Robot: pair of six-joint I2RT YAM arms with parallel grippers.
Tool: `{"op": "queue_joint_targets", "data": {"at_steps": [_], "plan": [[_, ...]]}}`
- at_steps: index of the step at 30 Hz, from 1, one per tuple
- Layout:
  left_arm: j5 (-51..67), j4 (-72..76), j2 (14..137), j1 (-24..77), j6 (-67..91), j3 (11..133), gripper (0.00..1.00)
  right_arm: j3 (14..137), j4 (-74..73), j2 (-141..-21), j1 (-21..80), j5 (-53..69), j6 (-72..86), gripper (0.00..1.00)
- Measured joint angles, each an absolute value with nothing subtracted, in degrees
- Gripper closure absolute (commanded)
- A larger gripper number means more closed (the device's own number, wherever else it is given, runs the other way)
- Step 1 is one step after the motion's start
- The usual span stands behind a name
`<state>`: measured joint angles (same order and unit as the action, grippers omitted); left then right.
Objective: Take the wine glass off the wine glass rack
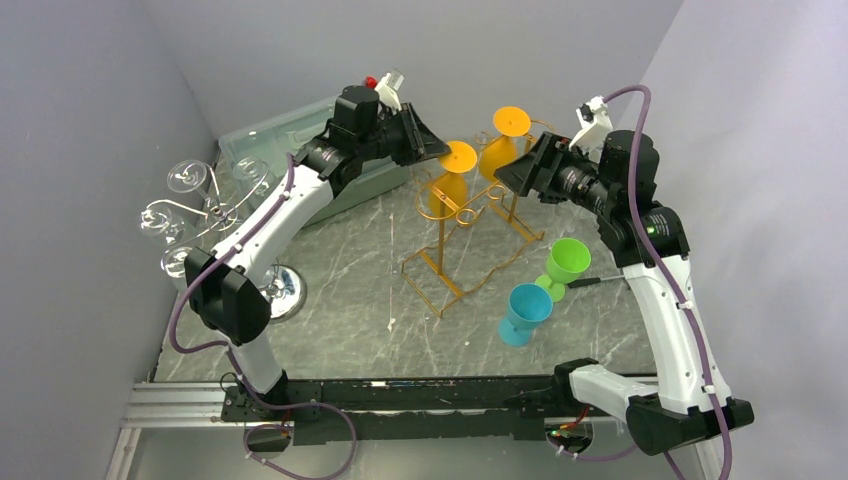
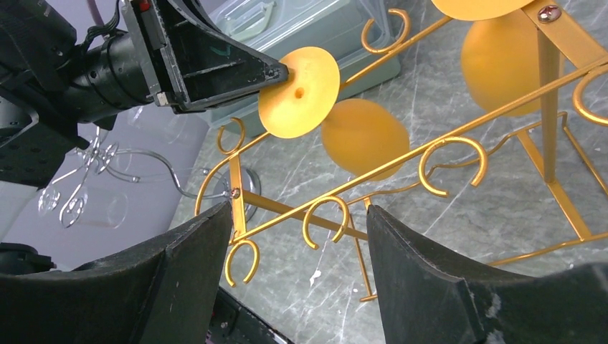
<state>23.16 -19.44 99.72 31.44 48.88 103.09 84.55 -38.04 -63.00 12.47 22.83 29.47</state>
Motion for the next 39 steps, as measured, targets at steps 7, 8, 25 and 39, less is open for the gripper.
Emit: {"op": "queue_joint_targets", "data": {"at_steps": [7,8,25,39], "plan": [[24.12,-17.41,99.7,31.0,50.78,102.67,0.86,84.07,-37.19,-63.0,12.47,23.07,29.85,0.29],[24.18,-17.02,99.68,30.96,50.98,102.52,0.86,83.96,-37.17,-63.0,12.47,23.07,29.87,0.29],[26.79,-10.74,98.61,29.19,57.04,99.2,1.0,83.68,-36.95,-63.0,12.47,23.07,30.26,0.3],[27.81,-6.04,98.39,27.4,62.94,96.75,1.0,83.44,-36.73,-63.0,12.47,23.07,30.7,0.3]]}}
